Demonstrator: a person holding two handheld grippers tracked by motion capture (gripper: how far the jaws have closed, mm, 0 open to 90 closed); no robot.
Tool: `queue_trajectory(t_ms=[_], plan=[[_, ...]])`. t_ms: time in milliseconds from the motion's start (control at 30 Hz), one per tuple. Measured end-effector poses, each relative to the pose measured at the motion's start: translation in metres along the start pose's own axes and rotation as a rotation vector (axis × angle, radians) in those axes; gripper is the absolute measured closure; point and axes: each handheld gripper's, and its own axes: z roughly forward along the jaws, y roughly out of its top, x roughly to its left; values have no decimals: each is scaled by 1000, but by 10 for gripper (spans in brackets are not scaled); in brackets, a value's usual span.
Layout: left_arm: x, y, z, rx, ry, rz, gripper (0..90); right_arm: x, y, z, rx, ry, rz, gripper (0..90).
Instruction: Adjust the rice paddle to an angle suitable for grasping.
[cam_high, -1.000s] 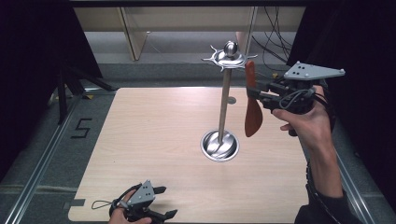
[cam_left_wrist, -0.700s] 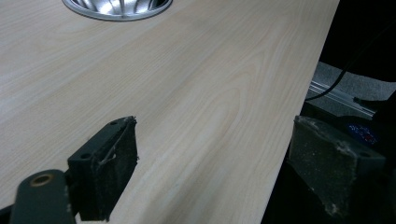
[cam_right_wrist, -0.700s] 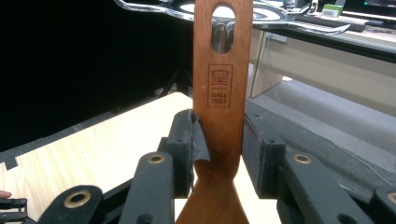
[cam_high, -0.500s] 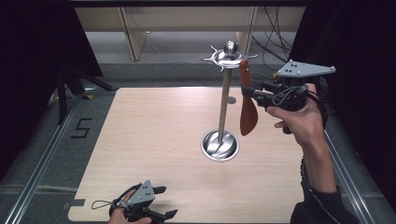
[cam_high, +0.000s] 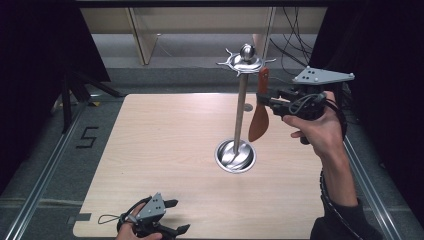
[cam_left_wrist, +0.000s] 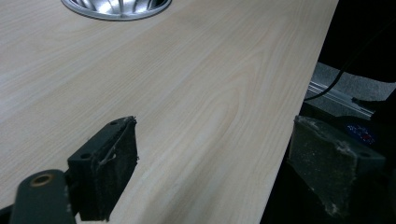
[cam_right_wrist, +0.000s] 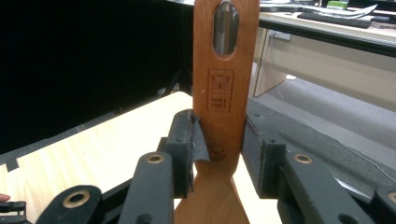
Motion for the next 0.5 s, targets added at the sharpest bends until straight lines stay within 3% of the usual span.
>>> queue_trajectory(t_ms=[33,100,200,233,267,300,333,467,500], plan=[[2,1,-1,7,-4,30,148,1,0,0,-2,4,-1,667],[1,0,-1,15,3,12,148,2,-1,-1,3,11,-1,665],[2,1,-1,8,0,34,148,2,-1,-2,5,1,-12,667],[2,0,-1,6,-1,33,148,2,-2,-3,3,7,5,663],[0,0,0,2,-1,3,148,0,-2,-3,0,2,-10,652],[2,0,0,15,3,28,148,-1,-4,-5,-6,3,-3,637],[2,0,0,15,3,28,148,-2,-6,-6,-2,1,-1,628],[0,0,0,8,-7,-3,148,-4,-11,-11,-19,3,18,574],[2,0,0,25,2,21,148,-5,-13,-13,-23,12,26,563]])
